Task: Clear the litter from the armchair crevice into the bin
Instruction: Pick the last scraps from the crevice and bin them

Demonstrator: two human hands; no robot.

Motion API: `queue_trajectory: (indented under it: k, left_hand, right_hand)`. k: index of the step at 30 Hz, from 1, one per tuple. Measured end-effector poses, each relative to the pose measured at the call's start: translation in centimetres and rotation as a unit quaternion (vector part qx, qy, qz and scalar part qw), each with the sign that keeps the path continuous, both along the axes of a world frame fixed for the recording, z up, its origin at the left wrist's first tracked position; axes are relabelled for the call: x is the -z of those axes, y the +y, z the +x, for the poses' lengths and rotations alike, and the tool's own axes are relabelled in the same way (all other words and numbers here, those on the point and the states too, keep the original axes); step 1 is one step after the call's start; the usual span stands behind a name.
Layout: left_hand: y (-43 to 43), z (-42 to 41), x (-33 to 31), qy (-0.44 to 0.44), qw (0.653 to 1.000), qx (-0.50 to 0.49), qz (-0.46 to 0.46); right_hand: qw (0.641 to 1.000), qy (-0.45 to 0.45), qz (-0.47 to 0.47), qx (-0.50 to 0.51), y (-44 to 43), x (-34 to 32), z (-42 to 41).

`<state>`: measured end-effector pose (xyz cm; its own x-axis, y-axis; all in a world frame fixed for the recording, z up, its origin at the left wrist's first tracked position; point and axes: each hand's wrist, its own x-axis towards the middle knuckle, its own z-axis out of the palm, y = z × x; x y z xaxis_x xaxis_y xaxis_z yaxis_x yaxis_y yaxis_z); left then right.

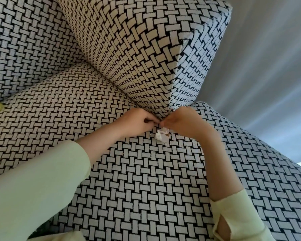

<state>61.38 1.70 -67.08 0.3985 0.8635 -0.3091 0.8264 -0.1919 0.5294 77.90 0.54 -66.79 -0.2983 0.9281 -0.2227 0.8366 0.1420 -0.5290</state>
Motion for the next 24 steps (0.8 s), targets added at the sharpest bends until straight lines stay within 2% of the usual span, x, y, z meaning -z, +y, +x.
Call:
queue_trajectory:
  k: [4,6,8,10,12,16,19,22,24]
  left_hand:
    - [0.1,-1.2,-0.6,-0.005,0.999,-0.011,-0.038]
    - [0.0,-1.7,-1.1,0.001,0.997,0.002,-0.075]
    - [-0.2,-1.7,-1.3,0.020,0.995,0.023,-0.097]
    - [-0.4,-1.4,-1.1,0.067,0.992,0.063,-0.080]
    - [-0.5,-0.8,-0.8,0.094,0.990,0.090,-0.047]
    - [-0.8,0.3,-0.1,0.026,0.999,0.031,-0.029]
    - [-1.0,1.1,0.2,-0.024,1.000,-0.016,-0.005]
    - [-1.0,1.4,0.4,-0.050,0.998,-0.033,0.002]
    - [-0.9,1.0,0.4,-0.085,0.995,-0.051,-0.026]
  right_hand:
    - [0.995,0.095,-0.014,0.041,-0.5,-1.8,1.8]
    - [0.998,0.056,-0.009,0.027,-0.4,-2.1,3.1]
    - [0.997,-0.030,-0.064,-0.005,-0.4,-1.9,4.1]
    - [0.988,-0.090,-0.122,-0.026,-0.5,-1.4,4.0]
    - [0.989,-0.104,-0.102,-0.035,-0.4,-0.8,3.1]
    - [0.998,-0.066,0.002,-0.022,0.5,0.3,1.1]
    - [0.999,-0.028,0.036,0.005,0.7,0.6,0.9]
    - [1.000,0.017,-0.023,-0.011,0.6,-0.5,2.4]
    - [0.996,0.012,-0.089,-0.031,0.2,-1.2,3.2]
